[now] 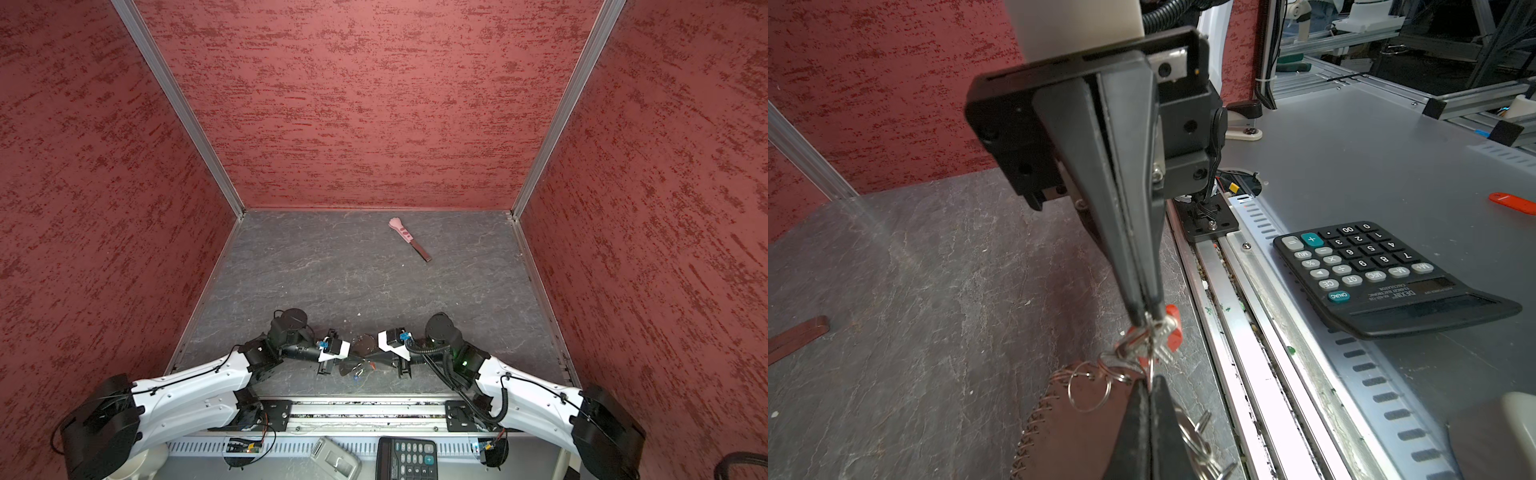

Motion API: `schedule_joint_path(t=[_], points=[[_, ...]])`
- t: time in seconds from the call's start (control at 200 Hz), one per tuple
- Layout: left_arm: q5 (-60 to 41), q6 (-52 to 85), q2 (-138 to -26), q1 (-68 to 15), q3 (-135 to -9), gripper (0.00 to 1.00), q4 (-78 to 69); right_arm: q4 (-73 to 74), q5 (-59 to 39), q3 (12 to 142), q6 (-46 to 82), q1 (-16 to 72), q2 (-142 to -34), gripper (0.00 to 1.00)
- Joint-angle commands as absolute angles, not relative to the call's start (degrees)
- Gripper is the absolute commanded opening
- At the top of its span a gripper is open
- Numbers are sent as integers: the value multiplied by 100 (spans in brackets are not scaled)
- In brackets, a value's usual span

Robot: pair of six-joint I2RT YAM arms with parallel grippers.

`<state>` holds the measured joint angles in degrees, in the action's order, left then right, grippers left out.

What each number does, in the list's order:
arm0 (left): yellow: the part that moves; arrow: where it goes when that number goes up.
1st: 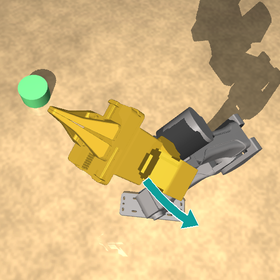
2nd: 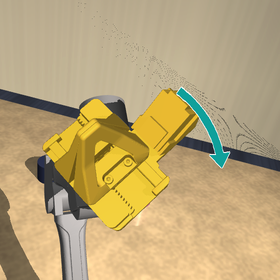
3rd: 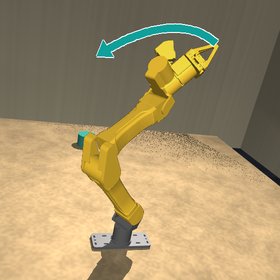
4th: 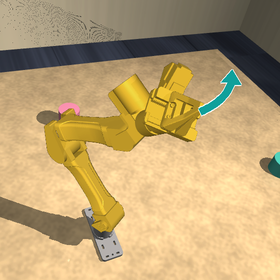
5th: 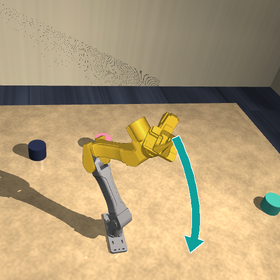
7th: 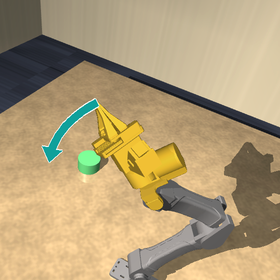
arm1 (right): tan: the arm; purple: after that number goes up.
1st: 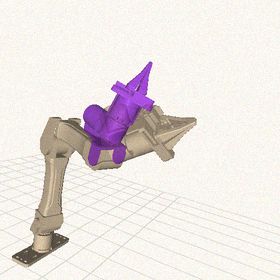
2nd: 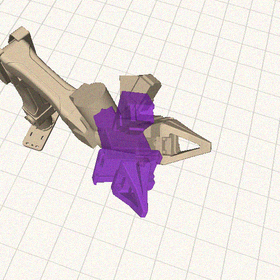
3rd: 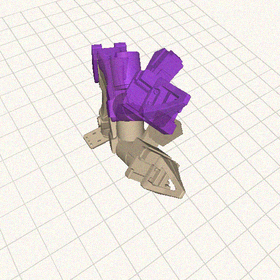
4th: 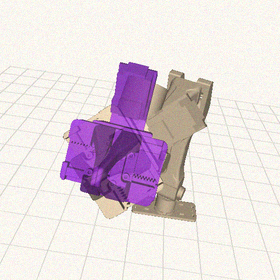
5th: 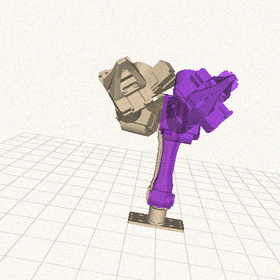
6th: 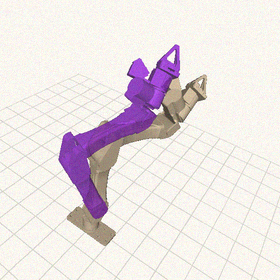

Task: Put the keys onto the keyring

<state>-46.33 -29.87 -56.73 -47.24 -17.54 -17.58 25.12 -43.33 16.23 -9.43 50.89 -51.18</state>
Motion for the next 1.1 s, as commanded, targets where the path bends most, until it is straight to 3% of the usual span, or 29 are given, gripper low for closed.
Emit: schedule_joint_path(t=[0.0,0.641,1.097], points=[[-4627,-3067,-5669,-4714,-1837,0,-1881,2434,-4518,1768,-970,5098,-5019,0],[-4772,-3120,-5544,-4728,-1758,0,-1929,2397,-4071,1758,-1009,5097,-5056,0],[-4628,-3026,-5525,-4703,-1740,0,-2030,2392,-4356,1732,-1011,5096,-5037,0]])
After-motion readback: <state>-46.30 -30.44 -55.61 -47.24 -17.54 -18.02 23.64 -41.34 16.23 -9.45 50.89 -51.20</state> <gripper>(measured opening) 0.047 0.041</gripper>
